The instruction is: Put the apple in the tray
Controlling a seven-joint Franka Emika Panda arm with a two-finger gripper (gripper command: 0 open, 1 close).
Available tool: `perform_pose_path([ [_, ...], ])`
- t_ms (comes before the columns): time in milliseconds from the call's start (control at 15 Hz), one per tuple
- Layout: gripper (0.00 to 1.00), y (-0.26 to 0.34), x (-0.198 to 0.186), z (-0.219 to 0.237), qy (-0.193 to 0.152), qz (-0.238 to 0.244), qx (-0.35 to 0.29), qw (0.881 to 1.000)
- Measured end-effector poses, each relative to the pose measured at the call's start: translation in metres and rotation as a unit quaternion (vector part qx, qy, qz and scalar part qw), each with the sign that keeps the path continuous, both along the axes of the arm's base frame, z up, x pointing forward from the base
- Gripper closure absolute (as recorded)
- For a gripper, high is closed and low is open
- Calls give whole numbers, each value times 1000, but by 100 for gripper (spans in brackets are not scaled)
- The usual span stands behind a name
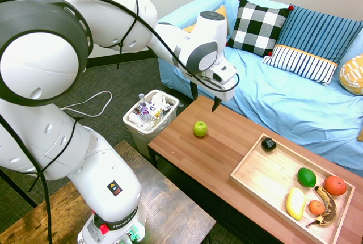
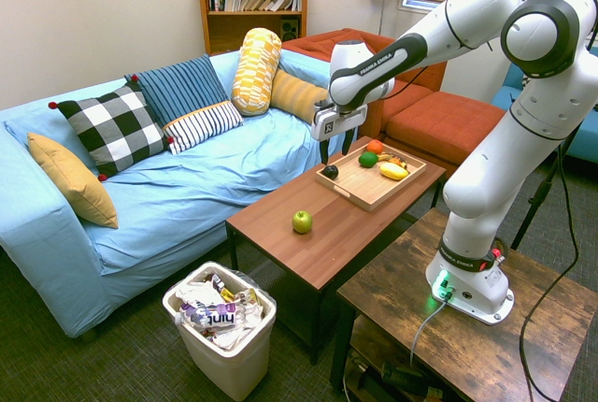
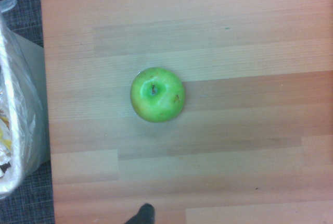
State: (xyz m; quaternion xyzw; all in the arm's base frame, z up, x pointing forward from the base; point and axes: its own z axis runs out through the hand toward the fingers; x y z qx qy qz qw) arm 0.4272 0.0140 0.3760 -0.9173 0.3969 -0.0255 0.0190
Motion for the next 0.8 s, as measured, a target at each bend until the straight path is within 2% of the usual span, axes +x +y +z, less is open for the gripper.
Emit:
perform_pose_path([
  [333, 0, -1, 9, -15, 6, -3, 0, 1000],
  [800, 0, 22, 73, -102, 49, -12, -1, 999],
])
